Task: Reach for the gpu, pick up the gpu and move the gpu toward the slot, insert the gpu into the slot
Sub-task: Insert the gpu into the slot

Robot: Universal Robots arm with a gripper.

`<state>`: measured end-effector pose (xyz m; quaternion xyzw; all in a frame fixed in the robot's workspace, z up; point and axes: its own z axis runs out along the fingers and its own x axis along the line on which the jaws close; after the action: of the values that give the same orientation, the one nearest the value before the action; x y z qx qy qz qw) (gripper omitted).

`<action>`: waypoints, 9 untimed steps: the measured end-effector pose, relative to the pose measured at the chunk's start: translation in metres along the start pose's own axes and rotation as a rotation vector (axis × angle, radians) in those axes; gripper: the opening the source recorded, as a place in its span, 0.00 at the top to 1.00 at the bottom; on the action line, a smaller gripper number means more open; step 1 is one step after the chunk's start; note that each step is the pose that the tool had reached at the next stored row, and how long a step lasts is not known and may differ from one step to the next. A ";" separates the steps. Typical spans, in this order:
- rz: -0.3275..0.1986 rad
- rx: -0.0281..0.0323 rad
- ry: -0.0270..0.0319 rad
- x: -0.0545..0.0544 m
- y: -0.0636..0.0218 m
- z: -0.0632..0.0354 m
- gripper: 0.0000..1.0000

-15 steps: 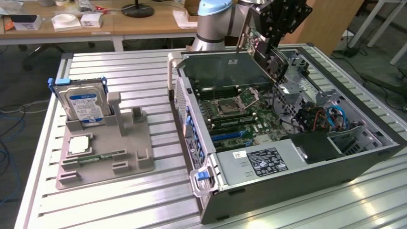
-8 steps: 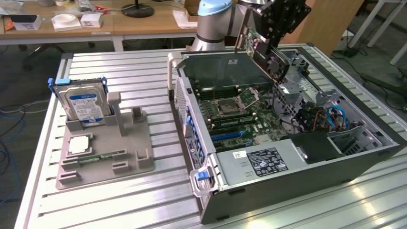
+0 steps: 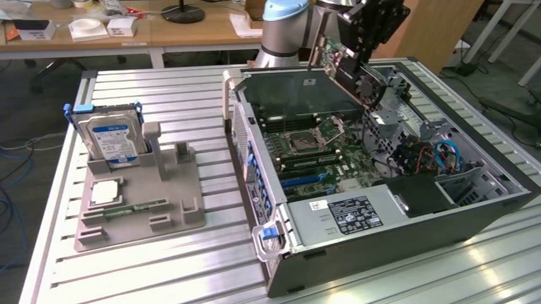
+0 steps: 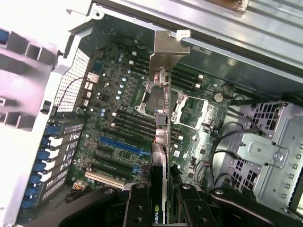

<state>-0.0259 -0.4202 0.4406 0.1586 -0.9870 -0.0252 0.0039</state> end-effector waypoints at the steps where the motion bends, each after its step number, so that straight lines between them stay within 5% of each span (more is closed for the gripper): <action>1: -0.015 0.0000 0.0008 0.000 0.0000 0.0001 0.74; 9: -0.148 -0.0001 0.0075 0.000 0.0000 0.0008 0.74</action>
<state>-0.0259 -0.4201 0.4397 0.2313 -0.9725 -0.0249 0.0058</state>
